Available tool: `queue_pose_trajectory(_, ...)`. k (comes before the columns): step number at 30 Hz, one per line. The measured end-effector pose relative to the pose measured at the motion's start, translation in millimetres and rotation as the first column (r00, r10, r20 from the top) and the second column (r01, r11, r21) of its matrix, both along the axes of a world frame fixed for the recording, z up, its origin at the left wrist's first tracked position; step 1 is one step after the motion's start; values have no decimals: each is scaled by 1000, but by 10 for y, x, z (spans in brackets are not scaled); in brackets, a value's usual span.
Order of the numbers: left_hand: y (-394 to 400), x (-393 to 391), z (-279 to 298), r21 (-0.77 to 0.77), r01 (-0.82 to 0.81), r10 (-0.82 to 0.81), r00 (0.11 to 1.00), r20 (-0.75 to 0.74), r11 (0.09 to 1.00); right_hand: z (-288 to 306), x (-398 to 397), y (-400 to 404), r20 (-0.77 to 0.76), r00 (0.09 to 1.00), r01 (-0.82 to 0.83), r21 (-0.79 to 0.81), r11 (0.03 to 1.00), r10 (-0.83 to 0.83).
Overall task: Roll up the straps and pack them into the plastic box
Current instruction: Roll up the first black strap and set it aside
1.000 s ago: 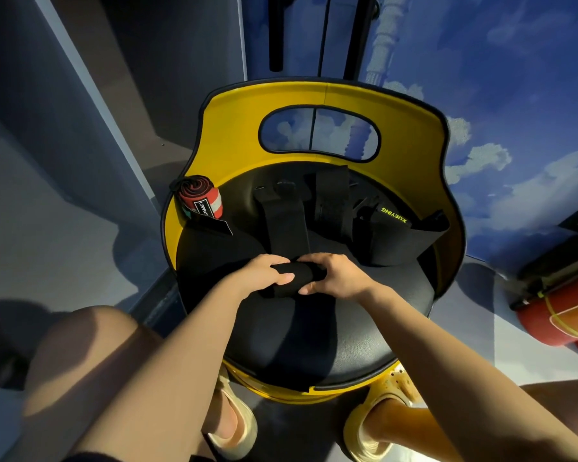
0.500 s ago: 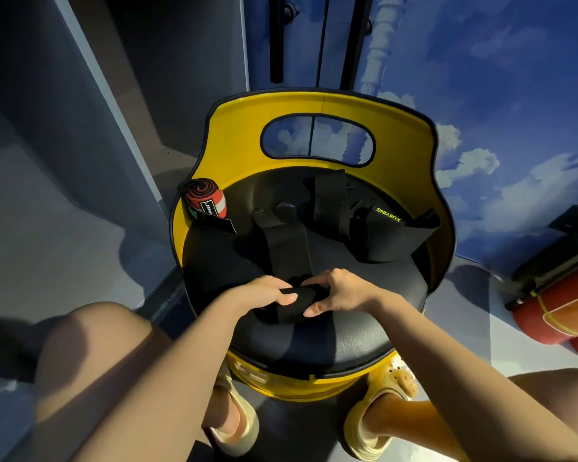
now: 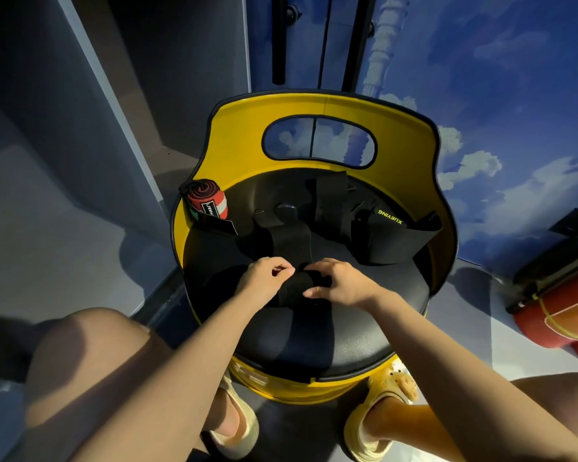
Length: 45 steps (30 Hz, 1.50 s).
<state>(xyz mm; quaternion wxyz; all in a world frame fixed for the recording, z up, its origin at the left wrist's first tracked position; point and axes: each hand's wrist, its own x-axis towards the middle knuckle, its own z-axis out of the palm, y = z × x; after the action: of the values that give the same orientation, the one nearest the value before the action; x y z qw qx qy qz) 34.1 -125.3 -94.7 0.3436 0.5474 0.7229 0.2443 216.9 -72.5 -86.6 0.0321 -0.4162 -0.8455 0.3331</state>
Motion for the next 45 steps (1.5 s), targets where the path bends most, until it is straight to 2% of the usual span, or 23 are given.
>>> queue_pose_trajectory(5,-24,-30,25,-1,134,-134,987,-93,991,-21,-87,200,45,998,50,-87,995,-46)
queue_pose_trajectory(8,11,-59,-5,-5,119,-120,992,-44,993,-46,-125,259,35,996,83,-112,990,-80)
queue_pose_trajectory(10,85,-69,15,-33,112,-112,994,-7,993,-76,-144,270,-18,992,126,-89,988,-128)
queue_pose_trajectory(13,243,-84,63,-104,134,-136,990,-18,985,-135,-185,248,-153,971,194,32,981,-187)
queue_pose_trajectory(16,368,-104,72,-188,124,-125,992,5,974,-170,-190,225,-199,967,172,50,984,-159)
queue_pose_trajectory(19,442,-108,46,-230,97,-90,995,40,968,-194,-144,255,-143,987,80,23,997,-76)
queue_pose_trajectory(21,478,-99,33,-229,81,-76,997,32,970,-186,-135,293,-121,989,82,10,997,-80)
queue_pose_trajectory(26,448,-79,41,-139,87,-96,993,-61,986,-102,-162,399,-45,995,87,-67,994,-90)
queue_pose_trajectory(29,405,-118,122,-158,148,-171,974,-145,976,-22,-175,405,5,998,60,-137,989,-60)
queue_pose_trajectory(33,312,-197,187,-276,217,-231,973,-20,936,1,-152,357,-18,1000,-10,-303,953,5)
queue_pose_trajectory(37,149,-174,298,-325,355,-364,931,34,877,15,-153,324,47,996,-52,-325,944,71)
queue_pose_trajectory(39,85,-173,337,-344,417,-468,880,-78,841,38,-161,294,45,995,-67,-382,922,91)
queue_pose_trajectory(41,42,-157,333,-373,444,-552,791,-264,815,40,-163,271,38,995,-62,-435,899,87)
queue_pose_trajectory(43,13,-105,310,-368,459,-584,698,-414,809,42,-168,254,43,996,-55,-449,892,82)
queue_pose_trajectory(45,21,-59,296,-340,475,-584,656,-479,812,57,-165,237,51,995,-51,-482,875,86)
